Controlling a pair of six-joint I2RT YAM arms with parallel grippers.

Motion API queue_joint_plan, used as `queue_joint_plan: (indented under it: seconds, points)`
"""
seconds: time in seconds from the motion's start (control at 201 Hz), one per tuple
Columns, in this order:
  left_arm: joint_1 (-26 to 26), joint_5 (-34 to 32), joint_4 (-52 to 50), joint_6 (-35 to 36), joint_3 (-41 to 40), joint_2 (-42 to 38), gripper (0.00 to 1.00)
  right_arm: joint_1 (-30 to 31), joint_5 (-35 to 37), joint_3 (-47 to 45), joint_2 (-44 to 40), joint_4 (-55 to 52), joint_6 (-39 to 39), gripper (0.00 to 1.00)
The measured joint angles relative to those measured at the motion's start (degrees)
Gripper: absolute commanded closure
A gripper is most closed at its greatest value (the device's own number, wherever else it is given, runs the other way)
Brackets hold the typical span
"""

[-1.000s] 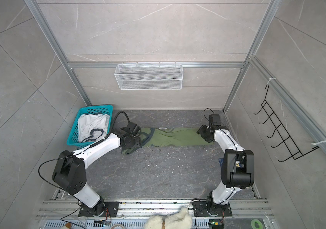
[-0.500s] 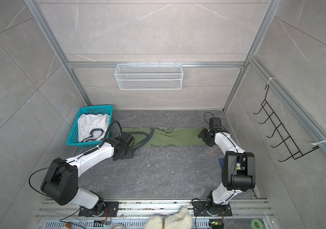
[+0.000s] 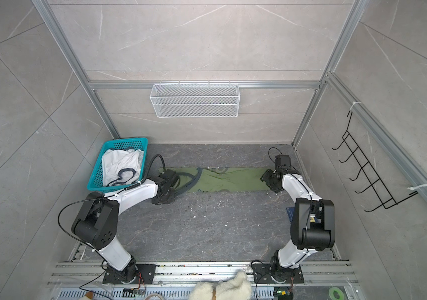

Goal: Fold and stack tank tops
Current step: Smooth out the tank top at the center of the table.

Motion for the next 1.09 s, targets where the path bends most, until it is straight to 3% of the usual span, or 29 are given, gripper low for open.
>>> queue_joint_plan:
  seconds: [0.159,0.602,0.682,0.801,0.951,1.095]
  points:
    - [2.38,0.55,-0.11,0.55,3.15,0.28,0.98,0.0,-0.13,0.0,0.0,0.0,0.02,0.36]
    - [13.11,6.45,-4.57,3.43,21.16,13.07,0.91,0.0,-0.98,0.02,3.39,1.33,0.0,0.37]
    - [14.34,7.56,-5.55,3.39,21.51,15.28,0.8,0.0,-0.96,0.02,3.96,1.33,0.0,0.37]
    - [15.19,7.85,-7.17,3.26,21.59,17.18,0.5,0.0,-0.96,0.02,4.61,1.38,0.0,0.37]
    - [15.28,7.28,-9.44,2.69,22.53,17.2,0.39,0.09,-0.96,0.26,4.74,1.33,-0.04,0.37]
    - [13.05,5.18,-10.4,2.51,22.75,14.71,0.38,1.57,-0.94,1.6,4.74,1.33,-0.87,0.37]
